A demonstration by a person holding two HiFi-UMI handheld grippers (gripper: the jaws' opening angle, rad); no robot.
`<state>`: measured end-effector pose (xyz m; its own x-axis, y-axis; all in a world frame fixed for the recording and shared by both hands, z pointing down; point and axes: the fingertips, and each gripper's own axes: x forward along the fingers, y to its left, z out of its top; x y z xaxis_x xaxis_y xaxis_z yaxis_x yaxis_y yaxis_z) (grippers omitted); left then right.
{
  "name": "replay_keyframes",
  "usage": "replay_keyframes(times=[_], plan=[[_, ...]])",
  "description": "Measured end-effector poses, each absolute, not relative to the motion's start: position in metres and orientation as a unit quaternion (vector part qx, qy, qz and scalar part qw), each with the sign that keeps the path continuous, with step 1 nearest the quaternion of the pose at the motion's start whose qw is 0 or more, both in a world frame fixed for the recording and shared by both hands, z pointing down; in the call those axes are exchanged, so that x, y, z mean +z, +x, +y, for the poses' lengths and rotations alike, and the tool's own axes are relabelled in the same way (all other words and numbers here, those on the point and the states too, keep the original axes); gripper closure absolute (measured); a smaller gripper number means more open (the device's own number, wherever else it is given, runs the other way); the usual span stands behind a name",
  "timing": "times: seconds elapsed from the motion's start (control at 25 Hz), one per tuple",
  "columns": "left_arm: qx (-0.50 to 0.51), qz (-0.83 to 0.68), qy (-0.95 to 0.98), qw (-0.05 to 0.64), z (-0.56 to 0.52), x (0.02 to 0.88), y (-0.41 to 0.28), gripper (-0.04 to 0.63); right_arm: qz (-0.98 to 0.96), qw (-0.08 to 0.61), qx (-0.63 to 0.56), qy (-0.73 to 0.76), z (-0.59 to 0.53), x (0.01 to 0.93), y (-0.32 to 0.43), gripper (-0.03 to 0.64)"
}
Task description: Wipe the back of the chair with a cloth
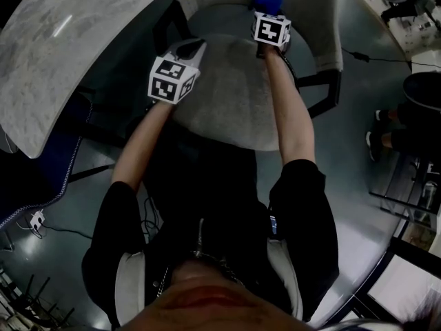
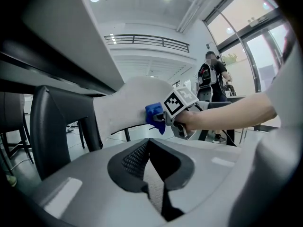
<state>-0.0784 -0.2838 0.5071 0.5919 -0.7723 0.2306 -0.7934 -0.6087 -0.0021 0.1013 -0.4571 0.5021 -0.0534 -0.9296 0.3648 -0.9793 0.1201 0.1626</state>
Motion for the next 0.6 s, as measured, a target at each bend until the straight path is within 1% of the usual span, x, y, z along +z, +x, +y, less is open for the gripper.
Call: replay_keyframes(times=[0.16, 0.6], plan=[[0.107, -0.430, 0.895, 0.048, -0.283, 0.506, -0.067, 0.584, -0.707, 0.191, 0.078, 0.677, -0.453, 0.503, 0.125, 0.472], [0.109, -0.418, 0.901, 0.046, -0.284, 0.507, -0.054, 0.584, -0.687, 0.181, 0.096, 0.697, -0.441, 0.510, 0.158, 0.471]])
